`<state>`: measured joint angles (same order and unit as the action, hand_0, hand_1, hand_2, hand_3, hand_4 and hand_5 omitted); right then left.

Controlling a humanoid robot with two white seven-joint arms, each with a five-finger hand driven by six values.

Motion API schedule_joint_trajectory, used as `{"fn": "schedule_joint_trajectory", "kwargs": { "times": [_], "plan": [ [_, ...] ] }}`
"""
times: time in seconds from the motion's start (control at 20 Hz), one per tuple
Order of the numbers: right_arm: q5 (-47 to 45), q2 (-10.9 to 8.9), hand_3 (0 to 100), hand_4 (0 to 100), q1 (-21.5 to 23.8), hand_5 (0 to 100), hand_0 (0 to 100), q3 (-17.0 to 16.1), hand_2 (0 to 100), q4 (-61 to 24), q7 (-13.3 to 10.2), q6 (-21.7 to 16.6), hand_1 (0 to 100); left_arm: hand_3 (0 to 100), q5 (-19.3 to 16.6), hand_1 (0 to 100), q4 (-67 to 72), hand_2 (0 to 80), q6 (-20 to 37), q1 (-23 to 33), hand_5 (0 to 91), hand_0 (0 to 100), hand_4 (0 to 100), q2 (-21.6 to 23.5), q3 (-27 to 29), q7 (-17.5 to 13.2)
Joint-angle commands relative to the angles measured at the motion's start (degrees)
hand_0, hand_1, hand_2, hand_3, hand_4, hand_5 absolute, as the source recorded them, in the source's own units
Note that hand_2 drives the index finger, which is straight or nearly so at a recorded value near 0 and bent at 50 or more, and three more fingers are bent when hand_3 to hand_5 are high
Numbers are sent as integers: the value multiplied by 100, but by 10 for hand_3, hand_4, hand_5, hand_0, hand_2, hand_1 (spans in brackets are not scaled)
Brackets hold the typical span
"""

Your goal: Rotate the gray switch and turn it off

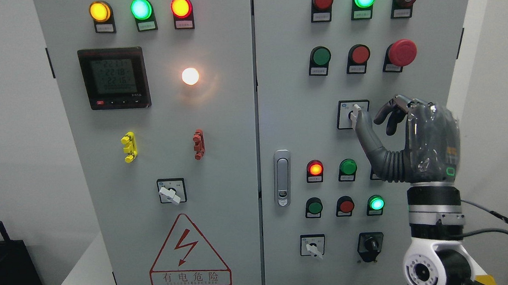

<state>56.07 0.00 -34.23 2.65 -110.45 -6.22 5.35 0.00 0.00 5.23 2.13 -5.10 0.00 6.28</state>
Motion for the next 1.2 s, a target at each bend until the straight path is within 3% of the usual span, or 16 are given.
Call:
{"fn": "schedule_joint_trajectory", "kwargs": {
  "times": [0.0,0.1,0.15,0.25,0.3,0.4,0.45,0.55,0.7,1.15],
  "plan": [
    [-18,-62,777,640,487,636,466,-194,524,-671,-99,-533,374,0,-44,389,132,0,-5,-2,0,120,0,0,185,-4],
    [-18,-53,534,393,609,354,484,-264,413,-671,-117,-876,359,0,-44,389,132,0,-5,-2,0,120,0,0,185,-4],
    [-18,-53,501,364,680,308,486,-326,396,-697,-117,-1017,353,0,-44,389,132,0,-5,-2,0,120,0,0,185,5],
    [-18,-53,337,196,820,146,485,-422,288,-759,-117,-1132,332,0,-44,389,132,0,-5,-2,0,120,0,0,185,-4],
    [-26,-53,312,164,838,121,481,-432,264,-750,-99,-1141,331,0,-44,389,132,0,-5,-2,0,120,0,0,185,-4],
    [-53,-62,147,1,839,0,473,-432,133,-750,-82,-1159,316,0,-44,389,132,0,-5,-2,0,120,0,0,185,5],
    [-44,-62,136,0,856,0,469,-432,124,-750,-81,-1168,308,0,-44,389,132,0,-5,-2,0,120,0,0,185,-4],
    [-44,-79,20,0,909,0,369,-440,31,-750,-29,-1264,213,0,-44,389,132,0,-5,-2,0,120,0,0,185,-4],
    [-44,-123,0,0,1014,0,200,-440,0,-759,-20,-1273,226,0,-44,389,132,0,-5,-2,0,120,0,0,185,-4],
    [-44,-132,0,0,1146,0,122,-704,0,-829,-38,-1405,264,0,-44,389,132,0,-5,-2,0,120,0,0,185,-4]
  ]
}}
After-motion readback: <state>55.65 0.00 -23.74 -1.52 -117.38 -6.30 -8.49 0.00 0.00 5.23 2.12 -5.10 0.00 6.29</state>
